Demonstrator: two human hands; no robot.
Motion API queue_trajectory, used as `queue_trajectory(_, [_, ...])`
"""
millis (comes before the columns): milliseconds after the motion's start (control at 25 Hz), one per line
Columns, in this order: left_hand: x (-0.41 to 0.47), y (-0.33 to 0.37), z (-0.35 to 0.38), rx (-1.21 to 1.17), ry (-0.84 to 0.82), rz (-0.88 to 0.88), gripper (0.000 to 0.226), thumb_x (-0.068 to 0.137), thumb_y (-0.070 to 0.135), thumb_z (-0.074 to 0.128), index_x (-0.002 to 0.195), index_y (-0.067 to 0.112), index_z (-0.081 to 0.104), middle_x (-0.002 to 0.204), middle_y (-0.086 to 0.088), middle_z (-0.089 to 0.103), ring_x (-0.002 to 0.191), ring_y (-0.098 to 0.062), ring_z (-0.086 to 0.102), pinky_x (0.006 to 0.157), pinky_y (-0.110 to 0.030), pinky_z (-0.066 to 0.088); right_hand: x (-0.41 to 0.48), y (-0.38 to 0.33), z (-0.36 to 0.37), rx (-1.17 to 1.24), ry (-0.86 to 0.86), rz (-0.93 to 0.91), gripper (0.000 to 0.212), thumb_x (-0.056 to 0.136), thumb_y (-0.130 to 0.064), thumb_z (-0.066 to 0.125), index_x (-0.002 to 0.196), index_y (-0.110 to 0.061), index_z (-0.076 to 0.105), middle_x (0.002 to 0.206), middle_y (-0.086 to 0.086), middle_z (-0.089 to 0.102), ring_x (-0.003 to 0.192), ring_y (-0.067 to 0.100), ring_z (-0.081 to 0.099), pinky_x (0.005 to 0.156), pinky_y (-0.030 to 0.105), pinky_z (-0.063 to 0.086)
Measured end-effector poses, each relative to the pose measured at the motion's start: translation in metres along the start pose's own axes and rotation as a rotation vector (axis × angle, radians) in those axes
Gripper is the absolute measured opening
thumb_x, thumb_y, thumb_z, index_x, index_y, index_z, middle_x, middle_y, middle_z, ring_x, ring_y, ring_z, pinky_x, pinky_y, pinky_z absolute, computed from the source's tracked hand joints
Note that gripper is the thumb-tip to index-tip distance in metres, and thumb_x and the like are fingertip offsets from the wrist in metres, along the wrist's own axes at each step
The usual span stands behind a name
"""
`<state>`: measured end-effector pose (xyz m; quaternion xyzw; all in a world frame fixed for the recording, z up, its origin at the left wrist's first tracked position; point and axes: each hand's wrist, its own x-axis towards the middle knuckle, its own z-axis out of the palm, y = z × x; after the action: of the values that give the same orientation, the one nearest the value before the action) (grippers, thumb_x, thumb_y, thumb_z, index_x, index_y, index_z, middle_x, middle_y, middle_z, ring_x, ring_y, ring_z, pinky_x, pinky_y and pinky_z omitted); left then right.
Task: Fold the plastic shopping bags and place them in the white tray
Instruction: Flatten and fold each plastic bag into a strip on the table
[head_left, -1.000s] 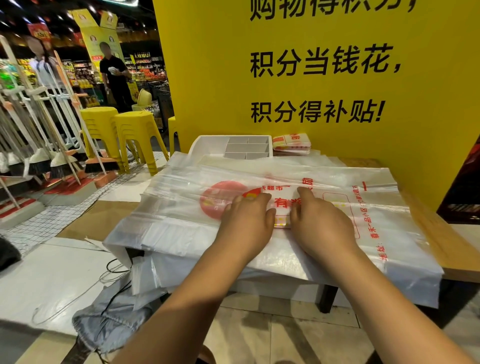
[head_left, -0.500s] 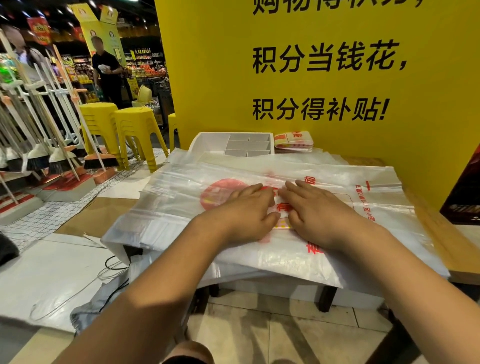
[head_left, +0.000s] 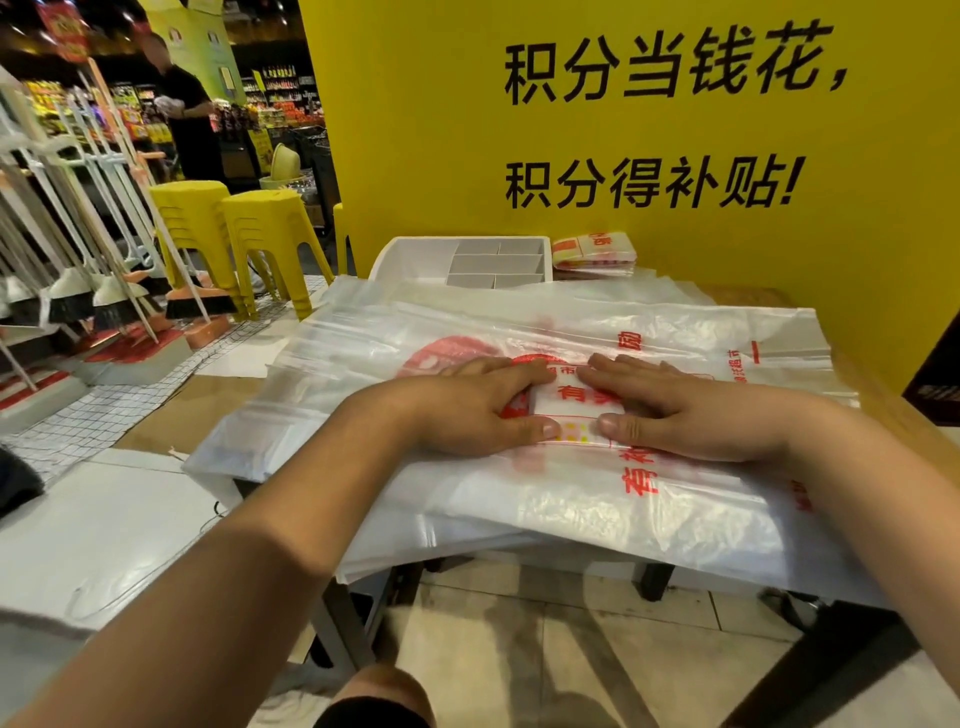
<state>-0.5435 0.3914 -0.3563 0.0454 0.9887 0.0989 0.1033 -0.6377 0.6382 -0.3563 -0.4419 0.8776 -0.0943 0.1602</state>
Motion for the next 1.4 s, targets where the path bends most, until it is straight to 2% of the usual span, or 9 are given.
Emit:
queue_trajectory(200, [0.005, 0.001, -0.003, 0.057, -0.072, -0.07, 0.09, 0.063, 0.096, 0.024, 0.144, 0.064, 0.005, 0.167, 0.013, 0.007, 0.154, -0.029, 0.0, 0.121, -0.058, 0.007, 0.005, -0.005, -0.007, -0.043, -0.017, 0.043, 0.078, 0.088, -0.069, 0.042, 0.155, -0.047, 0.01, 0.161, -0.024, 0.003, 0.149, 0.0, -0.001, 0.124, 0.033, -0.001])
queue_trajectory(320, [-0.005, 0.02, -0.001, 0.087, 0.072, 0.01, 0.06, 0.096, 0.061, 0.039, 0.15, 0.057, 0.012, 0.166, 0.009, 0.015, 0.153, -0.023, 0.006, 0.123, -0.052, 0.002, 0.003, -0.003, 0.003, 0.014, 0.115, -0.019, 0.081, 0.082, -0.081, 0.041, 0.153, -0.045, 0.024, 0.16, -0.021, 0.02, 0.149, 0.005, 0.019, 0.123, 0.035, 0.017])
queue_trajectory(440, [-0.029, 0.054, 0.015, 0.188, 0.373, 0.033, 0.055, 0.102, 0.019, 0.044, 0.149, 0.046, 0.034, 0.153, 0.003, 0.039, 0.141, -0.026, 0.026, 0.115, -0.043, 0.017, -0.004, -0.003, 0.014, 0.175, 0.338, -0.015, 0.067, 0.083, -0.076, 0.046, 0.141, -0.041, 0.049, 0.139, -0.022, 0.045, 0.126, -0.001, 0.044, 0.107, 0.02, 0.036])
queue_trajectory(560, [-0.032, 0.076, 0.027, 0.148, 0.484, -0.071, 0.034, 0.103, 0.025, 0.038, 0.134, 0.024, 0.053, 0.134, -0.003, 0.055, 0.128, -0.027, 0.043, 0.108, -0.04, 0.031, -0.009, -0.009, 0.019, 0.214, 0.56, -0.011, 0.036, 0.091, -0.059, 0.053, 0.114, -0.036, 0.069, 0.111, -0.018, 0.06, 0.103, 0.0, 0.056, 0.083, 0.006, 0.037])
queue_trajectory(760, [-0.025, 0.061, 0.021, -0.273, 0.459, -0.063, 0.017, 0.105, 0.03, 0.044, 0.11, 0.023, 0.058, 0.109, 0.004, 0.064, 0.104, -0.018, 0.056, 0.097, -0.041, 0.044, -0.02, -0.014, 0.022, 0.307, 0.704, -0.07, 0.029, 0.09, -0.046, 0.068, 0.071, -0.024, 0.068, 0.074, -0.009, 0.068, 0.074, 0.01, 0.063, 0.072, 0.035, 0.051])
queue_trajectory(880, [-0.026, 0.051, 0.018, -0.356, 0.332, -0.004, 0.022, 0.103, 0.038, 0.047, 0.122, 0.033, 0.056, 0.119, 0.01, 0.062, 0.104, -0.01, 0.058, 0.093, -0.035, 0.05, -0.017, -0.014, 0.022, 0.224, 0.702, -0.126, 0.014, 0.091, -0.043, 0.067, 0.09, -0.029, 0.068, 0.091, -0.014, 0.065, 0.089, 0.005, 0.061, 0.077, 0.028, 0.05])
queue_trajectory(1080, [-0.023, 0.046, 0.02, -0.168, 0.282, 0.026, 0.043, 0.105, 0.048, 0.033, 0.145, 0.035, 0.042, 0.149, 0.007, 0.047, 0.138, -0.017, 0.04, 0.117, -0.045, 0.028, -0.008, -0.02, 0.02, -0.03, 0.364, -0.164, 0.061, 0.092, -0.067, 0.036, 0.145, -0.038, 0.047, 0.149, -0.021, 0.045, 0.138, -0.002, 0.036, 0.116, 0.023, 0.028])
queue_trajectory(1240, [-0.033, 0.033, 0.018, -0.021, 0.131, -0.008, 0.055, 0.105, 0.053, 0.02, 0.158, 0.038, 0.012, 0.166, 0.016, 0.001, 0.152, -0.009, -0.009, 0.123, -0.047, -0.008, -0.014, -0.01, 0.015, -0.045, 0.21, -0.094, 0.067, 0.087, -0.072, 0.038, 0.15, -0.049, 0.029, 0.155, -0.034, 0.017, 0.146, -0.009, 0.007, 0.122, 0.026, 0.007])
queue_trajectory(1400, [-0.036, 0.019, 0.014, -0.02, 0.047, -0.037, 0.057, 0.105, 0.054, 0.02, 0.158, 0.04, 0.004, 0.164, 0.018, -0.007, 0.151, -0.009, -0.015, 0.123, -0.046, -0.011, -0.013, -0.004, 0.012, 0.024, 0.142, -0.072, 0.068, 0.088, -0.069, 0.042, 0.151, -0.05, 0.026, 0.157, -0.035, 0.014, 0.147, -0.009, 0.002, 0.124, 0.031, 0.003])
